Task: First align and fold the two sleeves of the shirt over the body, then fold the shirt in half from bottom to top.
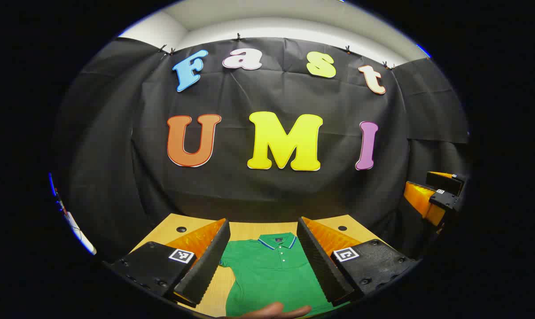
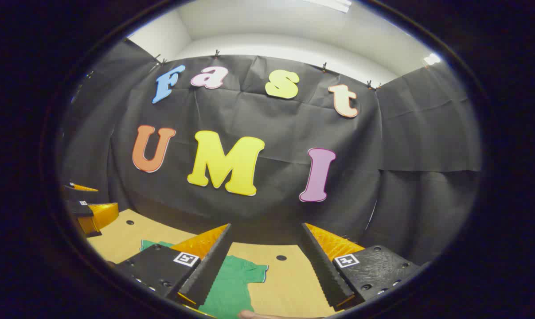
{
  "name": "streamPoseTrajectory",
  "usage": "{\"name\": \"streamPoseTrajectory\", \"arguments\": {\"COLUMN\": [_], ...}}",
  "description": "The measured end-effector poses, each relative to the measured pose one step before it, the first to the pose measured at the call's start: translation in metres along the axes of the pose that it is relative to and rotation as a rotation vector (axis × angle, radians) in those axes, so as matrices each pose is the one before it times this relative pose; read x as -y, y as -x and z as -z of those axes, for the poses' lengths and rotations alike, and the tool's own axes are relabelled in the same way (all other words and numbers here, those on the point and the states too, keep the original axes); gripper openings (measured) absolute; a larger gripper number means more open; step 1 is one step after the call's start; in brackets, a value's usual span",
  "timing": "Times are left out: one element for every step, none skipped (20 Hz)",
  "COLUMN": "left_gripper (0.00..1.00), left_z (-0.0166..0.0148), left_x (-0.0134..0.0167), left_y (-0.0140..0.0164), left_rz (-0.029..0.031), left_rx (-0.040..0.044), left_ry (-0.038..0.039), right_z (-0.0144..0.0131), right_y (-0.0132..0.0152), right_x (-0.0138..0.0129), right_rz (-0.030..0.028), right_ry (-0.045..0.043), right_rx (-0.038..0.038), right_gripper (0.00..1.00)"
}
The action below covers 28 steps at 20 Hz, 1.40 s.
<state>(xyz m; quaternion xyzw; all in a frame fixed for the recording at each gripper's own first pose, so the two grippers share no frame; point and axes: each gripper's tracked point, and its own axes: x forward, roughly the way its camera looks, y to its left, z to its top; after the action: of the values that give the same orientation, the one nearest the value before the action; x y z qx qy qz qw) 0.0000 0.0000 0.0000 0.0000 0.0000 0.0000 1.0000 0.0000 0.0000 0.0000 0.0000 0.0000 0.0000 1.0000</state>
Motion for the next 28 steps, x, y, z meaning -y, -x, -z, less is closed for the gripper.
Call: {"name": "streamPoseTrajectory", "arguments": {"left_gripper": [0.98,0.98,0.98,0.98,0.98,0.98,0.98,0.98,0.98,0.98,0.98,1.0,0.98,0.98,0.98,0.98,0.98,0.98,0.98,0.98,0.98,0.98,0.98,0.98,0.98,0.98,0.98,0.98], "left_z": [-0.00227,-0.00136,-0.00071,-0.00097,-0.00185,0.00088,0.00094,0.00112,0.00107,0.00108,-0.00014,0.00107,0.00164,0.0003,0.00156,0.002,0.00252,-0.00041,-0.00026,-0.0015,-0.00022,-0.0013,-0.00008,-0.00039,0.00266,0.00161,0.00024,0.00037], "left_x": [0.00199,0.00393,0.00391,0.00233,0.00319,0.00192,0.00019,0.00021,0.00113,0.00021,0.00335,0.00291,0.0051,0.00317,0.0017,0.0013,0.00168,0.00198,0.00047,0.00123,0.00219,0.00432,0.00397,0.00341,0.0021,0.0019,0.00316,0.00184], "left_y": [-0.00245,-0.00319,-0.00117,-0.00265,0.00058,-0.00188,-0.00165,-0.00181,-0.0007,0.00016,0.00153,0.00135,0.00167,0.0002,0.00043,-0.00117,-0.00024,-0.00102,-0.00018,-0.00108,-0.00027,-0.00042,-0.00008,-0.00037,0.00071,-0.001,-0.00105,-0.00075], "left_rz": [-0.01027,-0.00553,-0.00879,-0.00833,-0.00572,-0.00975,-0.01448,-0.01772,-0.01748,-0.0129,-0.00228,0.00384,0.00887,-0.00015,-0.00239,-0.00844,-0.00852,-0.00803,-0.01184,-0.00895,-0.00313,0.00321,0.00094,-0.00023,-0.00453,-0.00608,-0.0021,-0.00535], "left_rx": [0.00375,-0.0012,-0.00153,0.00101,0.00217,0.00265,-0.00214,-0.00088,-0.0018,0.00073,0.00244,0.00258,-0.00403,-0.00323,-0.00767,-0.01197,-0.0102,-0.00391,0.00252,0.00245,0.00084,-0.00021,-0.00277,-0.00601,-0.00877,-0.00772,-0.00626,-0.00054], "left_ry": [-0.00007,-0.00105,-0.00636,-0.00825,-0.00921,-0.00824,-0.01103,-0.01562,-0.01771,-0.01382,-0.00862,0.00099,0.01024,0.01524,0.01228,0.00444,-0.0029,-0.00924,-0.01384,-0.01389,-0.00898,-0.00115,0.00474,0.00522,0.00134,-0.00038,-0.00029,0.00183], "right_z": [-0.00071,0.00303,-0.00009,0.00201,0.00179,0.00258,0.00343,0.00719,0.00578,0.00625,0.00531,0.008,0.00782,0.00813,0.00736,0.00762,0.00676,0.00758,0.00856,0.01143,0.01209,0.01227,0.01269,0.0129,0.01222,0.01238,0.0107,0.00775], "right_y": [-0.00388,-0.00398,-0.00437,-0.00244,-0.00355,-0.00377,-0.00342,-0.00518,-0.00342,-0.00274,-0.00301,-0.00424,-0.00376,-0.005,-0.00444,-0.00445,-0.00678,-0.0067,-0.00943,-0.01028,-0.01023,-0.01139,-0.01353,-0.01332,-0.01621,-0.0149,-0.01597,-0.01625], "right_x": [-0.00025,0.00211,0.00207,0.00015,0.00237,0.00455,0.00009,0.00101,0.00122,0.00169,0.00317,0.00329,0.00351,0.00486,0.00483,0.00397,0.00484,0.00335,0.00363,0.00498,0.00226,0.0008,0.00108,0.00156,0.00395,0.00335,0.00052,0.00085], "right_rz": [-0.02208,-0.01005,-0.01369,-0.01863,-0.00375,-0.0026,-0.0093,-0.00599,-0.00702,-0.00579,-0.00329,-0.00452,-0.00234,0.00192,-0.00065,-0.00304,-0.00235,-0.00513,-0.00012,0.00503,-0.00921,-0.00837,-0.01008,-0.00635,0.00102,-0.00155,-0.00547,-0.00832], "right_ry": [-0.0064,0.00215,0.0063,0.00828,0.01382,0.00948,0.00623,0.00237,-0.00257,-0.00704,-0.00915,-0.00831,-0.00497,-0.00476,-0.00738,-0.01143,-0.01115,-0.00512,0.00268,0.0069,0.00414,0.00487,0.00648,0.00647,0.00353,-0.00284,-0.00955,-0.00486], "right_rx": [-0.0031,-0.00217,-0.00138,0.00351,0.00241,0.00525,-0.00118,-0.00867,-0.01159,-0.01177,-0.01175,-0.0182,-0.01792,-0.01755,-0.01708,-0.01685,-0.01583,-0.01621,-0.01836,-0.02722,-0.02909,-0.03009,-0.03203,-0.0313,-0.03144,-0.03784,-0.03504,-0.0284], "right_gripper": [0.96,0.96,0.95,0.96,0.97,0.95,0.95,0.95,0.95,0.95,0.96,0.96,0.95,0.95,0.95,0.94,0.95,0.96,0.95,0.95,0.95,0.94,0.94,0.95,0.94,0.94,0.94,0.94]}}
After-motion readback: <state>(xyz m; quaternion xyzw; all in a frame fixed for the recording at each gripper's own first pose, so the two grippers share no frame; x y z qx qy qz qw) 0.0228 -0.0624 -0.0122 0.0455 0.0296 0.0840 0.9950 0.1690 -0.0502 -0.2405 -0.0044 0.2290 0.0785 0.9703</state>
